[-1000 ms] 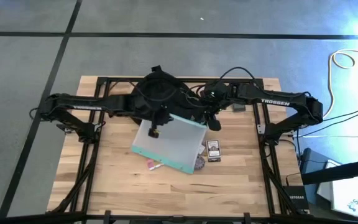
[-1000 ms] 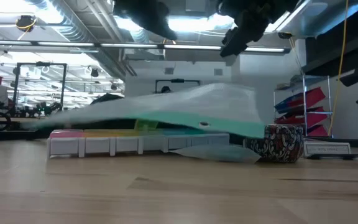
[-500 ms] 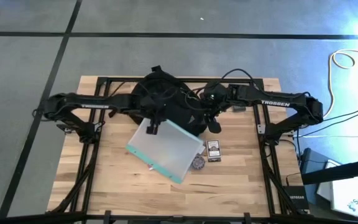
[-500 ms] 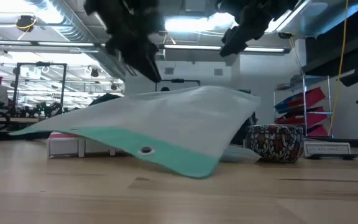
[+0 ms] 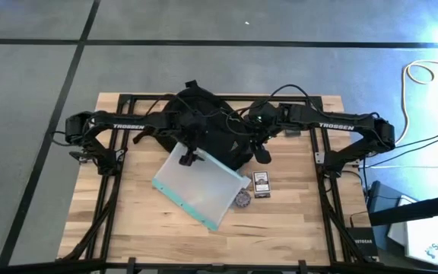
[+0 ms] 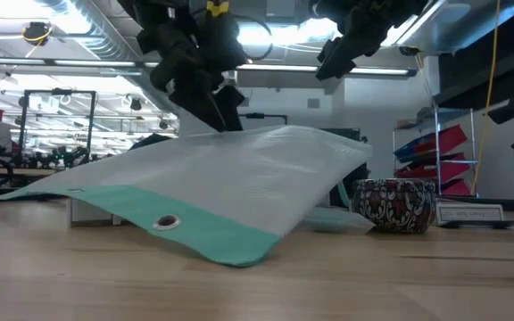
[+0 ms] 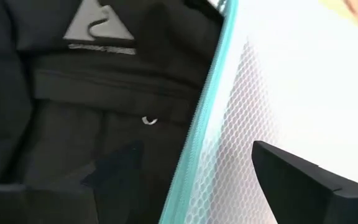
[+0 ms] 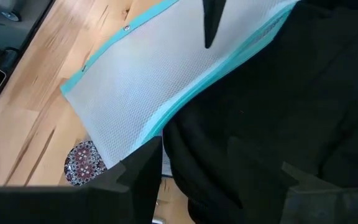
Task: Unpack backpack
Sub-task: Put the scented candle into the blue zip bag
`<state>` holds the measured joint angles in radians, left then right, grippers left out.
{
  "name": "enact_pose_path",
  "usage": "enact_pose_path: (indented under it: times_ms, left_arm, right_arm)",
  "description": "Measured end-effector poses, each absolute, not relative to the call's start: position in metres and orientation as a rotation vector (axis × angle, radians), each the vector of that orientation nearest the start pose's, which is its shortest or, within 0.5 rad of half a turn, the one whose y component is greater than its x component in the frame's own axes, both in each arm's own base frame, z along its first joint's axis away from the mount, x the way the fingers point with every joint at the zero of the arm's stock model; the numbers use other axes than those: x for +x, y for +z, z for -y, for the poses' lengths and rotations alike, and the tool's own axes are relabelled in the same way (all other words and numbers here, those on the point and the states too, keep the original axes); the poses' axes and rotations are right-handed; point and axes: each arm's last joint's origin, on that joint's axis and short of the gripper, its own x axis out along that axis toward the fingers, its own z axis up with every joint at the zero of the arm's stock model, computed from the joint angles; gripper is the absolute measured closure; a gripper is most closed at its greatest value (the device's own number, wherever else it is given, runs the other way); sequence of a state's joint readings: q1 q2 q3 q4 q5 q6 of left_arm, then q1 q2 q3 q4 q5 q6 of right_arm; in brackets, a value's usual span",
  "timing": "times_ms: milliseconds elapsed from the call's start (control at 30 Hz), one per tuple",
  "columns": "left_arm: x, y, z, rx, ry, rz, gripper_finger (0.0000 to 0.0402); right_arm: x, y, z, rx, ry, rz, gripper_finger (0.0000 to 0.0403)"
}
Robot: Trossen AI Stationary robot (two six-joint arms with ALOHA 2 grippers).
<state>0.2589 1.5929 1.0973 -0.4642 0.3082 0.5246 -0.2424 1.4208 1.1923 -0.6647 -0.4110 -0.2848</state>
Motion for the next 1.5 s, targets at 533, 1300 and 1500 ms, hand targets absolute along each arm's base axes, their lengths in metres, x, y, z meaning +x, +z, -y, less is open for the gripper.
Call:
enact_pose_path:
  times_ms: [533, 1300, 1500]
  left_arm:
    - [0.31, 0.217, -0.057, 0.21, -0.388, -0.987, 0.0125]
    - [0.31, 0.211, -0.009, 0.497, -0.321, -1.149, 0.0271]
    - [0.309, 0.21, -0.01, 0.489, -0.318, -1.157, 0.0377]
  right_arm:
    - [0.285, 0.293, 0.059, 0.034, 0.273, -0.831, 0.0236]
    - [0.285, 0.293, 0.059, 0.04, 0.27, -0.833, 0.0236]
    - [0.285, 0.293, 0.059, 0.04, 0.269, -0.834, 0.0236]
